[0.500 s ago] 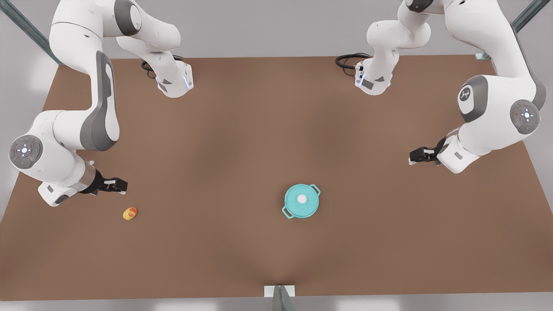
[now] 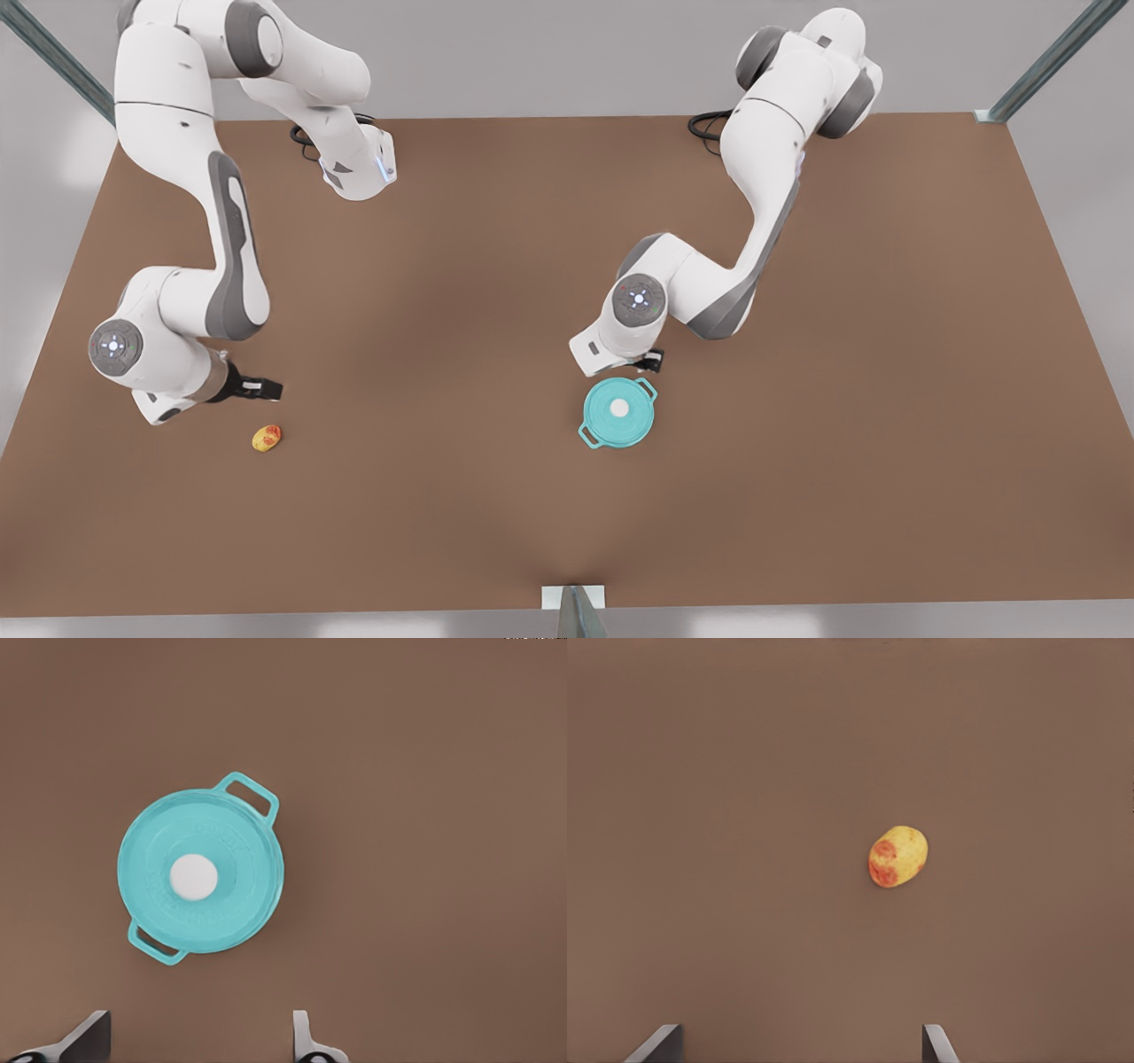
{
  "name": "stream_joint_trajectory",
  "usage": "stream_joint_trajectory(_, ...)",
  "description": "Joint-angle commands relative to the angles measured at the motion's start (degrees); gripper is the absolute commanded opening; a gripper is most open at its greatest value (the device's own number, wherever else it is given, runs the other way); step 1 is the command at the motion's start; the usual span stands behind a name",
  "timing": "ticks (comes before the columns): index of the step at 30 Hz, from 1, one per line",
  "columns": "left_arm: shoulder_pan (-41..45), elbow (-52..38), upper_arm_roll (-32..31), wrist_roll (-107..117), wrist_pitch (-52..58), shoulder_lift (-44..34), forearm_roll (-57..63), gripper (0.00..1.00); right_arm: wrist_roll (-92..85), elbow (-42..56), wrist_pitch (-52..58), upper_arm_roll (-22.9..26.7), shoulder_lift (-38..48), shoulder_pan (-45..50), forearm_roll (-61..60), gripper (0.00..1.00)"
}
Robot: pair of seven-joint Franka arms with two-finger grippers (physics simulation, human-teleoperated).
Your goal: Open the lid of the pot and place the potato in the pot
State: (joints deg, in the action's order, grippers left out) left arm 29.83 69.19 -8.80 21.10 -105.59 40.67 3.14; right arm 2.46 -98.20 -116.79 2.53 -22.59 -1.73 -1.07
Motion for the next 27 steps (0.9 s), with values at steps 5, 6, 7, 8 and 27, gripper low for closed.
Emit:
stream_joint_trajectory(5,1.99,-0.46,0.1,33.74,-13.33,4.51,3.89,1.0,15.82,0.9,-13.9,0.1,-4.48,-0.29,-1.57,0.98)
stream_joint_trajectory(6,1.99,-0.55,0.1,33.04,-13.33,4.95,4.33,1.0,18.63,0.9,-14.16,0.1,-4.84,-0.29,-1.57,1.0)
stream_joint_trajectory(7,1.99,-0.64,0.1,32.69,-13.94,5.74,4.33,1.0,21.27,0.9,-14.25,0.19,-5.01,-0.9,-1.3,1.0)
stream_joint_trajectory(8,1.99,-0.73,0.19,32.69,-15.61,6.44,4.33,1.0,21.62,1.08,-14.51,0.19,-5.98,-1.43,-1.48,1.0)
stream_joint_trajectory(27,1.11,-6.61,3.7,16.43,-16.41,12.77,6.79,1.0,31.38,3.1,-18.47,0.01,-14.06,-3.19,-2.62,0.98)
